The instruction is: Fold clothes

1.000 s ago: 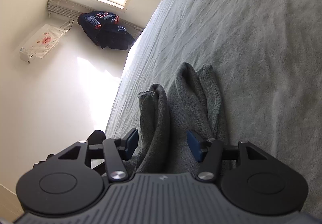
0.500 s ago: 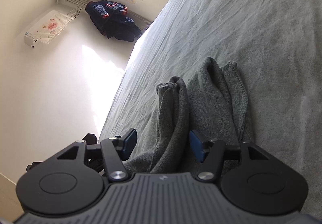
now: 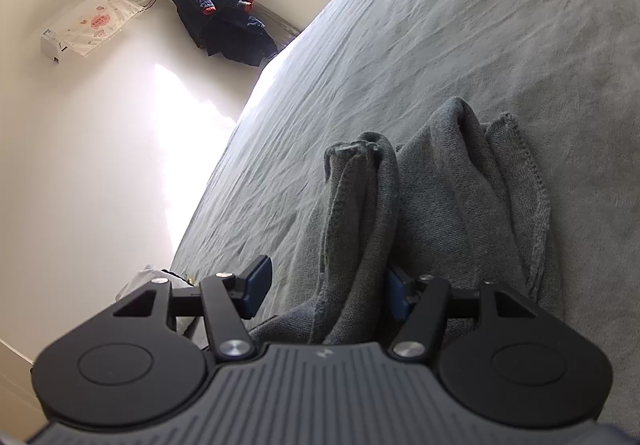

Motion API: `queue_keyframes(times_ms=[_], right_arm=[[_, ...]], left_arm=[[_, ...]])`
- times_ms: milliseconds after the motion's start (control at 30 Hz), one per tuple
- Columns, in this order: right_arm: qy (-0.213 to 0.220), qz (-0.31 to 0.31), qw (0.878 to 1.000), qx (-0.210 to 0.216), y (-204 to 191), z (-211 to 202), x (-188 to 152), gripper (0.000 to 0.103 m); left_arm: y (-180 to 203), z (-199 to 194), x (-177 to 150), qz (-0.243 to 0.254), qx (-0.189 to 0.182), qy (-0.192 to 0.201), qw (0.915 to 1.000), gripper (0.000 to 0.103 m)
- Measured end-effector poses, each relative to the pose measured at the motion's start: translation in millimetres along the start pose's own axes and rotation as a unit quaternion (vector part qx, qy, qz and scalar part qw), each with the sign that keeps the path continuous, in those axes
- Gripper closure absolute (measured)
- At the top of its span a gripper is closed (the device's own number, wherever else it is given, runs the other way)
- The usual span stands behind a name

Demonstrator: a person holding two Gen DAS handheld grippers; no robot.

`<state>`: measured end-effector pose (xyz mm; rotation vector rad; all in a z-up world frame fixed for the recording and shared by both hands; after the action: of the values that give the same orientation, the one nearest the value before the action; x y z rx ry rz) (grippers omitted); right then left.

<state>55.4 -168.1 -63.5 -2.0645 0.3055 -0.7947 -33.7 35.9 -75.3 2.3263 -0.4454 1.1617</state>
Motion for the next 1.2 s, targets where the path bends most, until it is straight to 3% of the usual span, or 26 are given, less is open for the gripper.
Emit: queue_keyframes(times_ms=[133,367,700,800,900,967,1200], right_arm=[[-0.002,-0.003,1.000,-0.003,4,-2,-2,0.040],[-0.005,-0.002,1.000,-0.010,18,-11,-8,0.040],[-0.001,-0.013,1.000,-0.015,16,-9,-8,0.041],[0.002,-0.020,1.000,-0.021,15,-8,-8,0.051],[0.006,-0.025,0.999,-0.026,14,-7,-6,0.071],[0.009,-0.025,0.999,-0.026,12,-6,-4,0.076],[0.012,-0.029,0.999,-0.017,8,-5,-4,0.079]], left_arm=[[20,9,-3,0.020,0.014,0.014,0.9996,0.034],[55,13,-5,0.096,0.039,0.034,0.9941,0.024],[56,-2,-5,0.103,0.019,0.043,0.9936,0.021],[53,-5,-2,0.091,0.013,0.045,0.9947,0.021],[49,-9,3,0.077,0.007,0.053,0.9955,0.021],[47,-11,6,0.071,0.003,0.060,0.9957,0.021],[47,-15,13,0.068,-0.007,0.076,0.9948,0.021]])
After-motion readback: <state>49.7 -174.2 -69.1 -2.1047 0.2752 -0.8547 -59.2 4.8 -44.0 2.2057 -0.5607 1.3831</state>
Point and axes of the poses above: each gripper's, at about its wrist camera, not at the fingertips, and z roughly the way its jaws point, y to its right, x to its top, the point moved 5 cm from there along z, roughly the way its jaws point, and after that the axes turned 2 degrees about z, right-handed, at the moved point
